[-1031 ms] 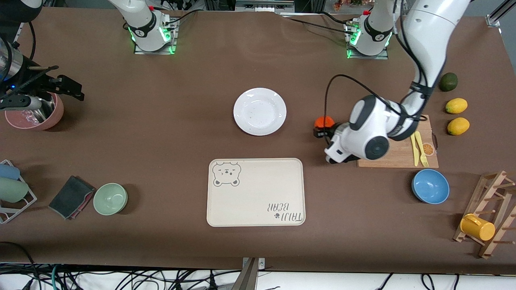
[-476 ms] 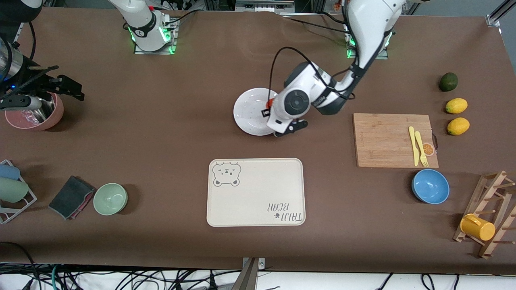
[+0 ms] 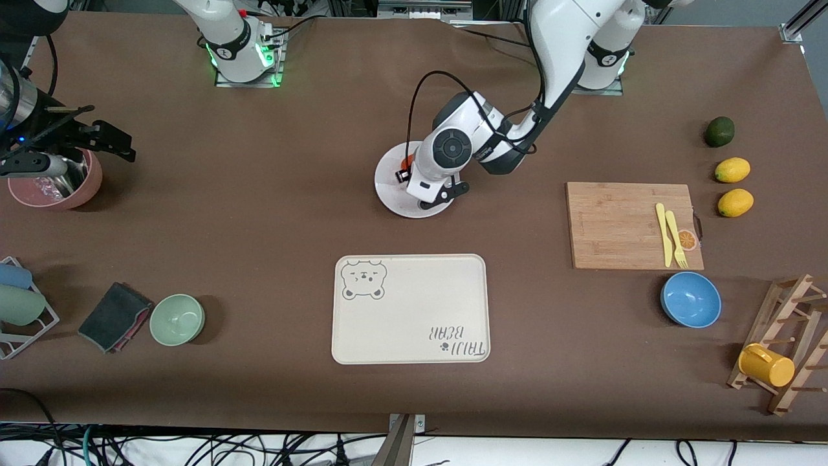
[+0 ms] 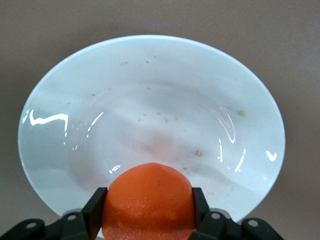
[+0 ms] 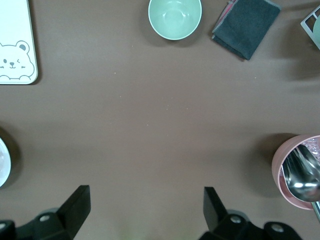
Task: Place orange and plate with both arms
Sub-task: 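Carry the orange with the left gripper over the white plate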
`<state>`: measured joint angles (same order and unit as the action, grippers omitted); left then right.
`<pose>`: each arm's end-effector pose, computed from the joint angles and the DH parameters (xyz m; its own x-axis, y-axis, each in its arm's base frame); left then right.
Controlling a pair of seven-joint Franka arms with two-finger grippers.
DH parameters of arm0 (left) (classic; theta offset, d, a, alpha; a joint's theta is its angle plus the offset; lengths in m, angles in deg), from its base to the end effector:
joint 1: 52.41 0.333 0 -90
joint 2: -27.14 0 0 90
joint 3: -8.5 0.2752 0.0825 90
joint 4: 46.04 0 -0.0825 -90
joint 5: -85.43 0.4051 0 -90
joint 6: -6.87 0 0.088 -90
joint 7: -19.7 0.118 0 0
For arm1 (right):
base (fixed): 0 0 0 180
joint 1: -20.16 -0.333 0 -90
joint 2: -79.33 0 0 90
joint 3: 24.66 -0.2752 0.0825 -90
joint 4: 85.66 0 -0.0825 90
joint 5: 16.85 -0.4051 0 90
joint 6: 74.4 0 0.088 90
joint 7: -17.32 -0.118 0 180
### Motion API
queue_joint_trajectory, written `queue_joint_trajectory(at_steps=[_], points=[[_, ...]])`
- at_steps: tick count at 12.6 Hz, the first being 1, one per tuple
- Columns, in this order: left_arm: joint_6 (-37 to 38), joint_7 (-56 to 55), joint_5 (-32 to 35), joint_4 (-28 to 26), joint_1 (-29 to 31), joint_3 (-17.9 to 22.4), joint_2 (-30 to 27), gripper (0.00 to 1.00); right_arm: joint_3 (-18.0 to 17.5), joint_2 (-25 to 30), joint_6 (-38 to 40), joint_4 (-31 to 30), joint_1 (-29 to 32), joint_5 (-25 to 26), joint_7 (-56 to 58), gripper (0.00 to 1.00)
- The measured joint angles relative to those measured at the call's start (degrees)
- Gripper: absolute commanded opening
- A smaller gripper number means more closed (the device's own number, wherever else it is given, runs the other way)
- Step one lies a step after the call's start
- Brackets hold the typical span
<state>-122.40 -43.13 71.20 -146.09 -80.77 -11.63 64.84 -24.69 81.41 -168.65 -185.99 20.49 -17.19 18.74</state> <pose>0.4251 -0.4853 0.1523 0.8152 0.4155 -0.4034 0.4643 -0.8853 0.0263 0.5648 -0.0023 0.5107 0.9974 0.0191 -0.0696 0.0186 -0.9998 -0.0076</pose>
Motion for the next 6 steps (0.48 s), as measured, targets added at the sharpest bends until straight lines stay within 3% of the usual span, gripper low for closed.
queue_joint_trajectory(at_steps=[1, 3, 6], points=[[-0.3, 0.0, 0.0, 0.0, 0.0, 0.1, 0.4, 0.2, 0.0, 0.0, 0.0, 0.0, 0.0, 0.0, 0.0, 1.0], [-0.5, 0.0, 0.0, 0.0, 0.0, 0.2, 0.8, 1.0, 0.0, 0.0, 0.0, 0.0, 0.0, 0.0, 0.0, 1.0], [-0.6, 0.0, 0.0, 0.6, 0.6, 0.7, 0.9, 1.0, 0.0, 0.0, 0.0, 0.0, 0.0, 0.0, 0.0, 1.0]])
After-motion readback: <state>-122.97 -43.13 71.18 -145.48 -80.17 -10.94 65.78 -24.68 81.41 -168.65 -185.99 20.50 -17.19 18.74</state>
